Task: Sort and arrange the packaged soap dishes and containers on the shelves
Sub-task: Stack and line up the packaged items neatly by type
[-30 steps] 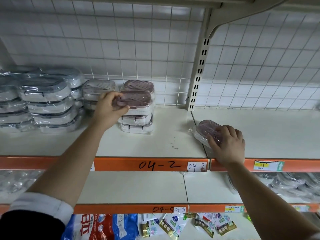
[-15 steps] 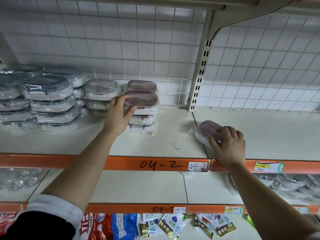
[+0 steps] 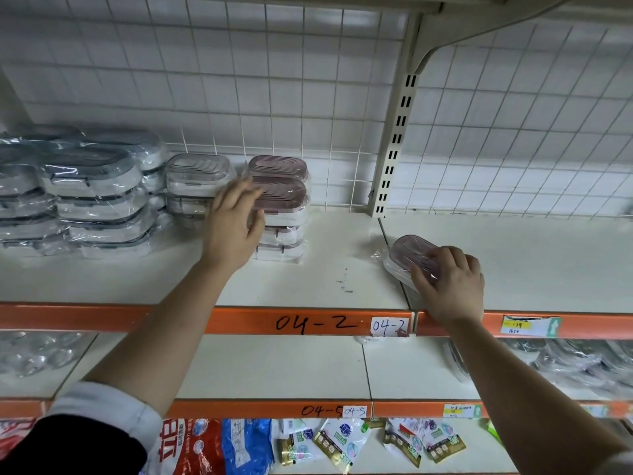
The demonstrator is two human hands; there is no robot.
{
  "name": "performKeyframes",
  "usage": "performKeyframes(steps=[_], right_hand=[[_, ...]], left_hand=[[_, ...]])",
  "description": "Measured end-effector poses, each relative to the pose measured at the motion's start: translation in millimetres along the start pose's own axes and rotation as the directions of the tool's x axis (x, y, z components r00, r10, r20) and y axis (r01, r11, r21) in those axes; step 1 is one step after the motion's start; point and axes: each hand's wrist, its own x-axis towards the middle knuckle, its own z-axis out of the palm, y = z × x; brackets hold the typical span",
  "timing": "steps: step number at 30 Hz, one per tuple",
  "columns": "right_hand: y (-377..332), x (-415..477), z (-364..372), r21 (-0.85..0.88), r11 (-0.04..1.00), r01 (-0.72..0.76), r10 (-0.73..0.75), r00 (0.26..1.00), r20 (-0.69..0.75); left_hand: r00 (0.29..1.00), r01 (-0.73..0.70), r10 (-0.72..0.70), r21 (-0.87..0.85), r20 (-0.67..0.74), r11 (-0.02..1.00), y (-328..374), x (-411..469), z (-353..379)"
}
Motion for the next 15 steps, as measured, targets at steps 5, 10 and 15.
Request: performKeyframes(steps=[5, 10, 15], right_hand=[[-2.4, 0.1, -2.2, -0.002, 1.000, -0.009, 0.009, 1.000, 0.017], [-1.9, 0.0, -2.3, 0.003, 1.000, -0.015, 0.015, 1.000, 0.021], [-2.7, 3.6, -0.9, -0.020, 0.999, -0.026, 0.029, 0.992, 0.121]], left_hand=[[0.972, -0.195, 0.175, 0.124, 0.156, 0.973, 11.2, 8.3, 6.0], [0.982, -0.149, 0.134, 0.099, 0.136, 0.984, 12.4, 17.8, 8.0], [0.978, -0.153, 0.128, 0.151, 0.163, 0.977, 17.2, 16.2, 7.5]])
